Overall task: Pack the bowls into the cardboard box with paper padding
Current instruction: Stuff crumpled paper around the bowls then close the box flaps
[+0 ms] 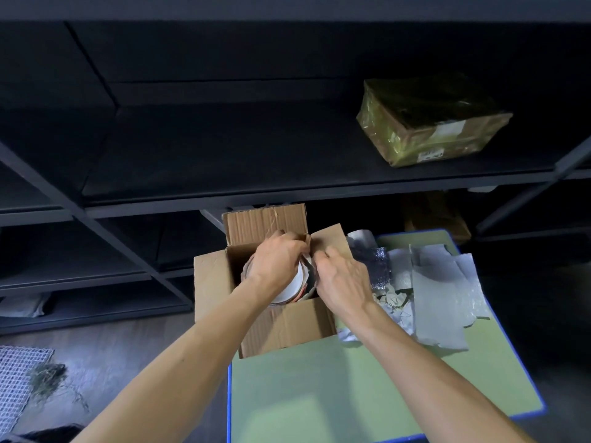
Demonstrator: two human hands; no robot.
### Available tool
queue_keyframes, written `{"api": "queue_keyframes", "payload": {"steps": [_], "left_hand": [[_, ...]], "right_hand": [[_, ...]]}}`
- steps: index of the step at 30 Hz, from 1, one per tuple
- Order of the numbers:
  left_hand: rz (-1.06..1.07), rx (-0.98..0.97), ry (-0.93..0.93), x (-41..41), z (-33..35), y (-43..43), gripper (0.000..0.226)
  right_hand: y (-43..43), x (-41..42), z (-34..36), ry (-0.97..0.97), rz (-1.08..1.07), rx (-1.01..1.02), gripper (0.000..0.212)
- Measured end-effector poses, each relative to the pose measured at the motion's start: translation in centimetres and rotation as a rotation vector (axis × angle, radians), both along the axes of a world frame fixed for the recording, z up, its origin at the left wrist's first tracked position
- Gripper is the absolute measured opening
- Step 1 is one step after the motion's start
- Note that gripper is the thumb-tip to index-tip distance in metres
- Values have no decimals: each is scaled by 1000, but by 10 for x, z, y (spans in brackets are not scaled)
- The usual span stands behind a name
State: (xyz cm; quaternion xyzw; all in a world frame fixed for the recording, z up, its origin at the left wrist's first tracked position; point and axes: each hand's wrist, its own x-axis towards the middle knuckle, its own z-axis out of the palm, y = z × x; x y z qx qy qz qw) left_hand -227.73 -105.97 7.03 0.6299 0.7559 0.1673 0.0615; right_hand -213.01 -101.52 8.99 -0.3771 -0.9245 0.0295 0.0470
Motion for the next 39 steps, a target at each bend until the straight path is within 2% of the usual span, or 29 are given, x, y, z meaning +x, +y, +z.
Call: {"api": "queue_keyframes", "payload": {"steps": [5,8,12,17,22,25,27,32,35,39], "left_hand": [[61,-24,15,1,3,2,40],[76,18,2,3,6,-6,44],[122,155,-79,28,16,-16,25],[-31,206,-168,108,25,-14,19],[-175,61,-213,174,-10,10,19],[-108,-113,-260,199,-32,31,22],[-28,-212,-211,209,-43,48,29],[82,-427,-157,230,-53,88,50],[98,-494,-151,240,-61,99,39],[160,-466,-285,244,-64,99,18]], "right_hand": [[10,25,1,90,-5,-9,3],[18,44,4,125,-9,-51,14],[27,65,7,179,-3,-103,15],[36,106,-4,216,-80,-129,5],[55,175,-30,94,-234,-227,9],[66,216,-45,7,-364,-309,23],[71,238,-54,-41,-411,-383,30],[75,264,-74,-95,-430,-492,36],[76,267,-80,-72,-406,-531,37],[82,271,-79,-45,-386,-528,38]]}}
